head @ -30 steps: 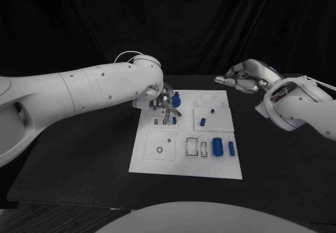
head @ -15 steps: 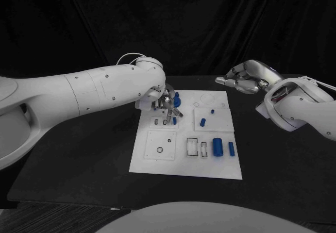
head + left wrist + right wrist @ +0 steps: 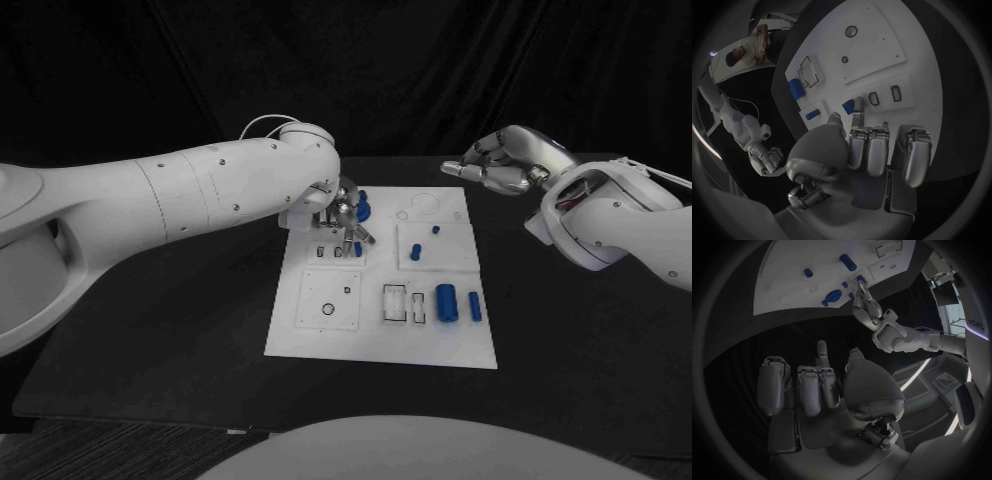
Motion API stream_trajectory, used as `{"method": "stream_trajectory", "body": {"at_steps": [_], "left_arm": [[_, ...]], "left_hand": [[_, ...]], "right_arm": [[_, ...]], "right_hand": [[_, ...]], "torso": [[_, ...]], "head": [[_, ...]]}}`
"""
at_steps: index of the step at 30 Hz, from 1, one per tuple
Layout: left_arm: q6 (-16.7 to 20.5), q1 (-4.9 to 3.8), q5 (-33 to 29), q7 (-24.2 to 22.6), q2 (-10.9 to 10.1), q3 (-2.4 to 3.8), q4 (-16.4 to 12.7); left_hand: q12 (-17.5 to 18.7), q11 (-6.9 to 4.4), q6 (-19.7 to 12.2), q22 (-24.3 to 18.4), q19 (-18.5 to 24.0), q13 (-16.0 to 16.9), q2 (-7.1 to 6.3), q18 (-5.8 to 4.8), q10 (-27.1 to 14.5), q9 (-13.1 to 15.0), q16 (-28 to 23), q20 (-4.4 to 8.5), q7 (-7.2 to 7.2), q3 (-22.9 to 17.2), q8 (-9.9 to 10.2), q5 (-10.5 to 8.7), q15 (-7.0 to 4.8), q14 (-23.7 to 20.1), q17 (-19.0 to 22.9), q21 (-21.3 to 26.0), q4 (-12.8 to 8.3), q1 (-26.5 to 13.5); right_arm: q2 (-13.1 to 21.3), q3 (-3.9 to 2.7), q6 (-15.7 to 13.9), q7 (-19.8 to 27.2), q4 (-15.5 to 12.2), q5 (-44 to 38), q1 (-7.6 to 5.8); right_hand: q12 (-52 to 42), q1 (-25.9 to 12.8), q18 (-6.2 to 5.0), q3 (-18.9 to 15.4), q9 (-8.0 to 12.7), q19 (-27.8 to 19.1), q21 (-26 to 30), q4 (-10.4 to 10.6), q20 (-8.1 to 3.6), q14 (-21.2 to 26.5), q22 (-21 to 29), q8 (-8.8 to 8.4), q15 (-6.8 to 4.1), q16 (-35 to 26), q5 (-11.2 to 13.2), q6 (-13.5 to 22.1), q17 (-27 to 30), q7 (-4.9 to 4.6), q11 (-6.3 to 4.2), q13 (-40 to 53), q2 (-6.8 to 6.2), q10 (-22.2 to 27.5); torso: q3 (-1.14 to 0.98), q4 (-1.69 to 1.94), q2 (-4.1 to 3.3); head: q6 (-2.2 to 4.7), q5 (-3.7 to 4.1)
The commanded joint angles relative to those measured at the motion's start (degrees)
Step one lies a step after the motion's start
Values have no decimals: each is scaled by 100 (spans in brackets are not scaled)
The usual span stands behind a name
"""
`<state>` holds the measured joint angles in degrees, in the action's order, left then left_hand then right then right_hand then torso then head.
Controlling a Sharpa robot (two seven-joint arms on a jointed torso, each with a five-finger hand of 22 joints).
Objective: Assemble the parts on the task board
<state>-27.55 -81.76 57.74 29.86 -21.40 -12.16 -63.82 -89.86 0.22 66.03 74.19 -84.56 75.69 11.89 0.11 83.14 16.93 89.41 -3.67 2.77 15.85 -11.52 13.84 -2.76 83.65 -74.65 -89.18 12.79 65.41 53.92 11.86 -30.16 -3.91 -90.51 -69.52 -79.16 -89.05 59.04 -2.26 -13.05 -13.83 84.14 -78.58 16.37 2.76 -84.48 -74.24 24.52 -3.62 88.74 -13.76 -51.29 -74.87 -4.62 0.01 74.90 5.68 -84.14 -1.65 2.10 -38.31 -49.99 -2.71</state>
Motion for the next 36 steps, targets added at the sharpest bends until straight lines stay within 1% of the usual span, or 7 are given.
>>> {"method": "stream_trajectory", "body": {"at_steps": [1, 11, 16, 17, 19, 21, 36], "left_arm": [[13, 19, -29, -96, 26, 5, 26], [-20, 34, -29, -132, 67, 6, 66], [-45, 40, -29, -131, 83, 6, 106], [-52, 42, -29, -130, 89, 6, 118], [-56, 44, -29, -130, 100, 6, 141], [-62, 46, -29, -128, 111, 6, 158], [-111, 66, -29, -125, 120, 6, 142]], "left_hand": [[-14, -115, 8, 1521, -485, 1431, -40, 7, 686, 122, 59, 60, 26, -240, 79, 105, -68, 635, -1535, -54, -54, 48], [-14, -118, 18, 1505, -469, 1431, -65, 12, 686, 129, 59, 61, 21, -357, 137, 176, -70, 635, -1535, -45, -149, 128], [-14, -120, 21, 1492, -456, 1431, -79, 16, 686, 132, 59, 62, 20, -420, 165, 184, -72, 635, -1535, -39, -201, 173], [-14, -121, 22, 1489, -453, 1431, -87, 17, 686, 132, 59, 63, 20, -436, 173, 180, -72, 635, -1535, -37, -216, 184], [-14, -122, 46, 1493, -458, 1431, -118, 15, 686, 140, 59, 65, 18, -491, 198, 66, -75, 635, -1535, -38, -259, 208], [-14, -125, 56, 1492, -457, 1431, -126, 16, 686, 143, 59, 67, 14, -526, 210, 46, -77, 635, -1535, -37, -288, 235], [-14, -143, 92, 1485, -450, 1431, -156, 18, 686, 154, 59, 80, -6, -710, 270, 59, -93, 635, -1535, -31, -439, 369]], "right_arm": [[-2, -4, 68, -61, -1, -8, 23], [-5, -4, 108, -46, 8, -4, 39], [-1, -4, 116, -50, 9, -3, 41], [-1, -4, 118, -52, 10, -3, 41], [-1, -4, 121, -57, 12, -3, 42], [-3, -4, 124, -62, 15, -3, 42], [-41, -4, 146, -64, 47, -3, 50]], "right_hand": [[-95, 86, -36, -133, -8, 90, -68, 24, 12, -481, -1232, 53, 17, -14, -144, -15, -1152, 5, 20, 1510, 67, -586], [-95, 91, -35, -134, -8, 92, -72, 23, 12, -480, -1233, 52, 18, -15, -147, -16, -1150, 5, 20, 1510, 70, -586], [-95, 91, -35, -134, -8, 92, -72, 23, 12, -480, -1233, 52, 18, -15, -147, -16, -1150, 5, 20, 1510, 70, -586], [-95, 91, -35, -134, -8, 92, -72, 23, 12, -480, -1233, 52, 18, -15, -147, -16, -1150, 5, 20, 1510, 70, -586], [-95, 91, -35, -134, -8, 92, -72, 23, 12, -480, -1233, 52, 18, -15, -147, -16, -1150, 5, 20, 1510, 70, -586], [-95, 91, -35, -134, -8, 92, -72, 23, 12, -480, -1233, 52, 18, -15, -147, -16, -1150, 5, 20, 1510, 70, -586], [-95, 107, -43, -140, -10, 77, -39, 23, 13, -475, -1223, 50, 18, -26, -153, -18, -1124, 4, 21, 1510, 76, -586]], "torso": [[1, 3, 3], [-2, 3, 7], [1, 0, 8], [1, 0, 7], [1, 1, 8], [1, -1, 10], [2, 2, 16]], "head": [[-1, 5], [-1, 11], [-1, 27], [-1, 32], [-1, 46], [-1, 49], [-1, 38]]}}
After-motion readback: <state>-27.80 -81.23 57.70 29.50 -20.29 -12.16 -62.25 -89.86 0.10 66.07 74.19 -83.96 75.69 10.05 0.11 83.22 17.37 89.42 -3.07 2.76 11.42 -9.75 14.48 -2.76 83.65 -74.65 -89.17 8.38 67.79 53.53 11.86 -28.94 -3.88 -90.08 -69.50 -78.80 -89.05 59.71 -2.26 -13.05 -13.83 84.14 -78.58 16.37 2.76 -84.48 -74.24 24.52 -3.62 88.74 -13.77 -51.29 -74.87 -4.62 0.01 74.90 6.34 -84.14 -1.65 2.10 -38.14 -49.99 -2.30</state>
